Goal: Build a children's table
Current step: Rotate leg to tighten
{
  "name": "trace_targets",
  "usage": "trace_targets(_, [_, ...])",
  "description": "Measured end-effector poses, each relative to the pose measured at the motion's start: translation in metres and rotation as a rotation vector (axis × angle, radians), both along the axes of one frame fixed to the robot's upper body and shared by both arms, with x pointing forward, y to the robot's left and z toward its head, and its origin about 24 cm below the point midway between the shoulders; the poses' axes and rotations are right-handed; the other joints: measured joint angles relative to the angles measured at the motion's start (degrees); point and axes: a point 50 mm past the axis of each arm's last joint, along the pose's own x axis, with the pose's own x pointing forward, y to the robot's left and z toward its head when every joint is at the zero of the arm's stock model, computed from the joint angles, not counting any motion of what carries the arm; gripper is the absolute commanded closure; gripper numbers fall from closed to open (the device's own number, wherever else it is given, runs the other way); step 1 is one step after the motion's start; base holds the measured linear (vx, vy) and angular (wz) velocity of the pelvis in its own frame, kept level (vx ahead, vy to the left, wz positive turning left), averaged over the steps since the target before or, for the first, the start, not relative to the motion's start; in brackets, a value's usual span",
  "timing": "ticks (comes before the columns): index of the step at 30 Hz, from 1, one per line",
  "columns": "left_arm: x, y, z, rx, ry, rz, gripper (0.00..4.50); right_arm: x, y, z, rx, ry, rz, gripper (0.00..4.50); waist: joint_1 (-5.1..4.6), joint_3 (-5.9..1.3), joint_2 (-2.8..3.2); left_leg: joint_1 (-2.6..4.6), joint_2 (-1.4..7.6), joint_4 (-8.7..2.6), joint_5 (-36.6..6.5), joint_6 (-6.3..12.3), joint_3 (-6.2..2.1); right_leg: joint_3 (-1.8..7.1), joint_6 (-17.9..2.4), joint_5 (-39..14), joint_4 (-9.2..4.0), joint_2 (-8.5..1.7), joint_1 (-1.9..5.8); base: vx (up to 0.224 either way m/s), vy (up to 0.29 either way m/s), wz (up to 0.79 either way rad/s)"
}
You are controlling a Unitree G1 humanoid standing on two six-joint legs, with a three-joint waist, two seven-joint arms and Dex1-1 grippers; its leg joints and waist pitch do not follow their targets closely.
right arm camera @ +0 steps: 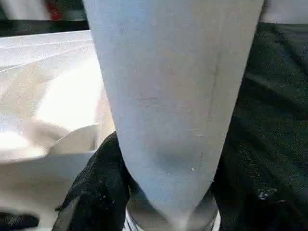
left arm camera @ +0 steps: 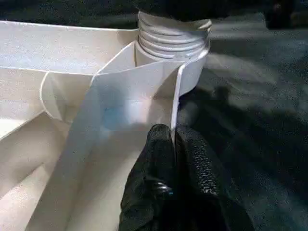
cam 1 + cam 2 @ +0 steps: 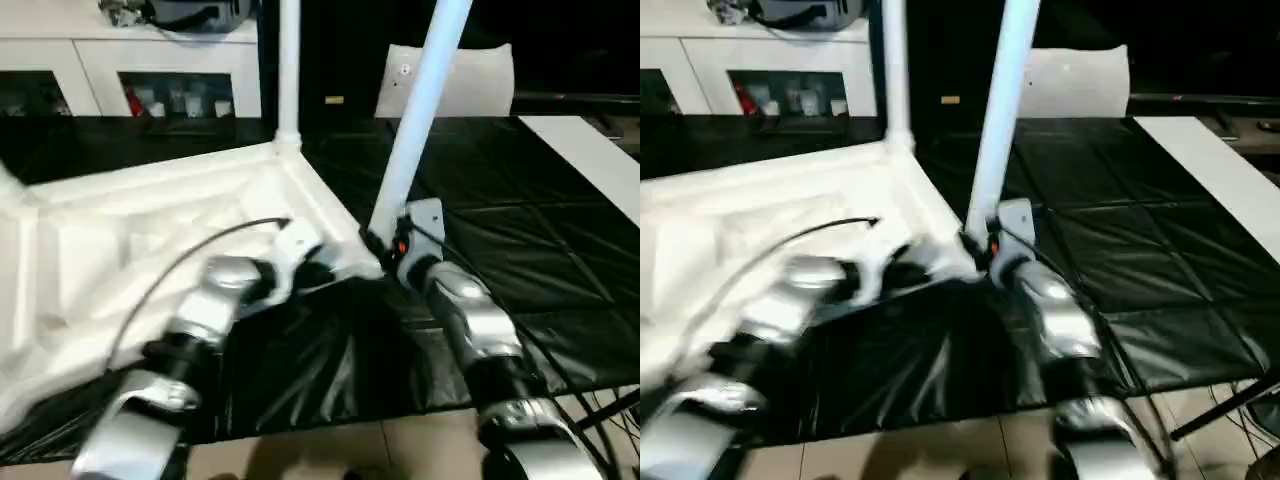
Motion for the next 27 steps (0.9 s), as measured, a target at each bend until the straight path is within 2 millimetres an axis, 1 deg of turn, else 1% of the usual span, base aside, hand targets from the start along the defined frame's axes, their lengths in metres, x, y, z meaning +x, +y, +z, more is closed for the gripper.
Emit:
trace_targets(3, [0.001,-0.005,0.001,-0.006,-0.017,0.031,4.50,0.004,0.004,0.003,0.004,0.002,-0.067,2.52,0.10,-0.02,0.00,-0.08,0.01,0.00,0.00,0.00,0.00,0.01,-0.05,0.14,0.02,0.01,0.00,0.000,0.000,0.00])
trace_targets(4, [0.002,-0.006,0.002,-0.007,-0.020,0.031,4.50,0.004,0.004,0.003,0.004,-0.002,-0.075,2.17,0.17,-0.02,0.00,-0.13,0.01,-0.01,0.00,0.01,0.00,0.00,-0.15,0.23,0.03,0.01,-0.01,0.000,0.000,0.00])
trace_targets(5, [0.002,-0.007,0.003,-0.007,-0.023,0.030,4.50,0.004,0.004,0.004,0.005,-0.008,-0.080,1.96,0.25,-0.02,0.00,-0.16,0.01,-0.03,-0.02,0.03,0.00,0.00,-0.37,0.37,0.05,0.01,-0.01,0.000,0.000,0.00])
trace_targets(6, [0.002,-0.007,0.003,-0.008,-0.026,0.030,4.50,0.004,0.004,0.004,0.011,-0.012,-0.081,1.96,0.27,-0.02,0.01,-0.21,0.01,-0.08,-0.04,0.05,0.00,0.00,-0.33,0.34,0.05,0.01,-0.05,0.000,0.000,0.00])
trace_targets(7, [0.003,-0.005,0.004,-0.005,-0.035,0.052,4.50,0.004,0.008,0.005,0.034,-0.018,-0.079,1.79,0.25,-0.02,0.01,-0.24,0.02,-0.12,-0.05,0.05,0.00,-0.02,-0.27,0.31,0.05,0.02,-0.08,0.000,0.000,0.00])
trace_targets(8, [0.005,-0.001,0.005,0.000,-0.048,0.090,4.50,0.002,0.015,0.006,0.061,-0.021,-0.073,1.79,-0.11,-0.03,0.02,-0.41,0.04,-0.14,-0.05,0.05,0.01,-0.01,-0.27,0.31,0.05,0.05,-0.21,0.000,0.000,0.00])
trace_targets(11, [0.007,0.004,0.008,0.003,-0.067,0.120,4.50,-0.005,0.017,0.000,0.090,-0.013,-0.032,1.48,-0.59,-0.03,0.02,-0.54,0.07,-0.19,-0.08,0.05,0.03,-0.02,-0.25,0.30,0.04,0.07,-0.52,0.000,0.000,0.00])
trace_targets(14, [0.007,0.008,0.009,0.006,-0.071,0.116,4.50,-0.012,0.018,-0.006,0.088,-0.007,0.048,1.32,-0.72,-0.02,0.02,-0.64,0.14,-0.21,-0.02,0.15,0.07,-0.03,-0.26,0.30,0.05,0.12,-0.68,0.000,0.000,0.00])
trace_targets(15, [0.007,0.009,0.009,0.008,-0.070,0.110,4.50,-0.013,0.016,-0.006,0.077,-0.007,0.066,1.06,-0.74,-0.02,0.02,-0.65,0.16,-0.21,-0.01,0.17,0.07,-0.03,-0.26,0.30,0.05,0.13,-0.69,0.000,0.000,0.00])
trace_targets(19, [0.003,0.021,0.009,0.014,-0.059,0.041,4.50,-0.020,-0.005,-0.006,0.039,-0.034,0.178,0.94,-0.44,0.02,0.06,-0.65,0.19,-0.22,-0.08,0.05,0.08,-0.05,-0.26,0.30,0.06,0.14,-0.68,0.000,0.000,0.00])
trace_targets(20, [0.002,0.025,0.009,0.017,-0.058,0.020,4.50,-0.020,-0.012,-0.003,0.024,-0.048,0.199,0.79,-0.25,0.02,0.06,-0.63,0.19,-0.22,-0.08,0.03,0.08,-0.05,-0.26,0.30,0.10,0.14,-0.66,0.000,0.000,0.00])
trace_targets(22, [0.001,0.032,0.010,0.031,-0.059,-0.014,4.50,-0.020,-0.021,0.003,0.013,-0.073,0.234,0.57,-0.01,0.03,0.04,-0.56,0.21,-0.21,-0.07,0.01,0.08,-0.05,-0.28,0.30,0.16,0.14,-0.64,0.000,0.000,0.00])
trace_targets(25, [-0.003,0.042,0.011,0.059,-0.074,-0.113,4.50,-0.023,-0.030,0.011,-0.004,-0.107,0.309,0.55,0.19,0.04,0.03,-0.55,0.21,-0.20,-0.06,-0.01,0.08,-0.05,-0.28,0.31,0.18,0.14,-0.62,0.000,0.000,0.00])
trace_targets(26, [-0.006,0.045,0.011,0.061,-0.080,-0.164,4.50,-0.025,-0.036,0.012,-0.018,-0.113,0.334,0.24,0.30,0.05,0.01,-0.57,0.20,-0.19,-0.06,-0.01,0.08,-0.05,-0.27,0.30,0.16,0.13,-0.62,0.000,0.000,0.00])
trace_targets(27, [-0.008,0.047,0.011,0.064,-0.082,-0.201,4.50,-0.027,-0.040,0.013,-0.031,-0.115,0.356,0.24,0.40,0.08,-0.04,-0.59,0.20,-0.19,-0.06,0.00,0.08,-0.05,-0.27,0.30,0.15,0.13,-0.62,0.000,0.000,0.00])
